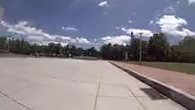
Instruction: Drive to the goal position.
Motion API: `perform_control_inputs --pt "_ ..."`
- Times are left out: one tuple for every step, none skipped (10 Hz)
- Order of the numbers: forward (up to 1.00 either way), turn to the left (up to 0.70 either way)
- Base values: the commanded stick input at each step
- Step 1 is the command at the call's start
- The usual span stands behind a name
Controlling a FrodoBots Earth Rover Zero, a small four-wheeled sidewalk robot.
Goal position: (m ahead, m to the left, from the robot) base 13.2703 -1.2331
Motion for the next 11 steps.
perform_control_inputs --pt "0.70 0.00" --pt "0.70 0.00" --pt "0.70 0.00" --pt "0.70 0.00" --pt "0.70 0.00" --pt "0.70 0.00" --pt "0.70 0.00" --pt "0.70 0.00" --pt "0.70 0.00" --pt "0.70 0.00" --pt "0.70 0.00"
